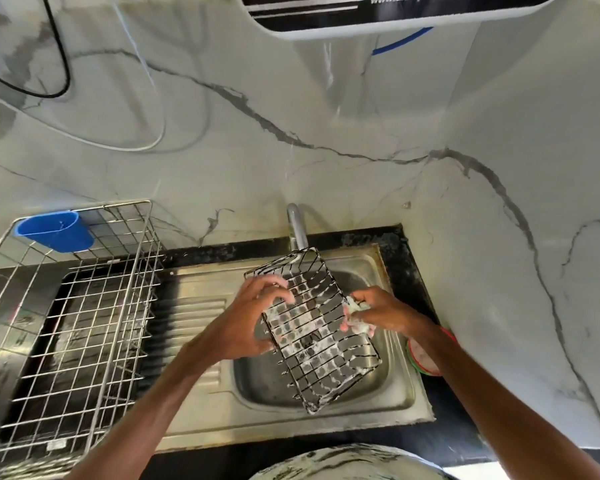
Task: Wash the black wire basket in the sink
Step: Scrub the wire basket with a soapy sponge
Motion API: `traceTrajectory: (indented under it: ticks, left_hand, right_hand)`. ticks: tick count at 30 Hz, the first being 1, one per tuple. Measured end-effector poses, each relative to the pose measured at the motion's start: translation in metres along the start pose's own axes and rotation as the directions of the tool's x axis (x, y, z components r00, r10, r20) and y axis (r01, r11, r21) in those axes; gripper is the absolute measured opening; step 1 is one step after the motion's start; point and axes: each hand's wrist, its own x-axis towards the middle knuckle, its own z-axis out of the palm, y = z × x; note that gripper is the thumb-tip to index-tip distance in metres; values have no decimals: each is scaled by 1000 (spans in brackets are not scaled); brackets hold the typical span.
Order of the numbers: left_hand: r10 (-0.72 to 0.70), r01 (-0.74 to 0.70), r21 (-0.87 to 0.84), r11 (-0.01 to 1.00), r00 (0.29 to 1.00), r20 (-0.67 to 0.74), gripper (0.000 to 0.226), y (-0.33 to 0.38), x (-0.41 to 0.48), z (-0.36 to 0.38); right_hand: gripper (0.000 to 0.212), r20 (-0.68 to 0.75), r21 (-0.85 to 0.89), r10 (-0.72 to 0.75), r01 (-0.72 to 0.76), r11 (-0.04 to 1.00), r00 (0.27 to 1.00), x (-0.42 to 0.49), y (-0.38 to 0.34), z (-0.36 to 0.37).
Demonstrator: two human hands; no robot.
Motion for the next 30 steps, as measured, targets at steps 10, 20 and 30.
traceTrajectory:
  ticks: [10,20,30]
  left_hand:
    - [-566,420,-822,383,811,150,86,-12,-40,60]
    - [-625,481,-873,83,707,331,47,-10,-40,91]
    - [-645,583,-803,123,661,382,63,-1,-19,74]
  right_hand:
    - [12,48,232,-20,8,973,999,-21,-15,-2]
    - [28,46,284,117,-125,951,992,-24,4,13]
    - [18,-179,366,85,-14,930,980,-18,-17,-34]
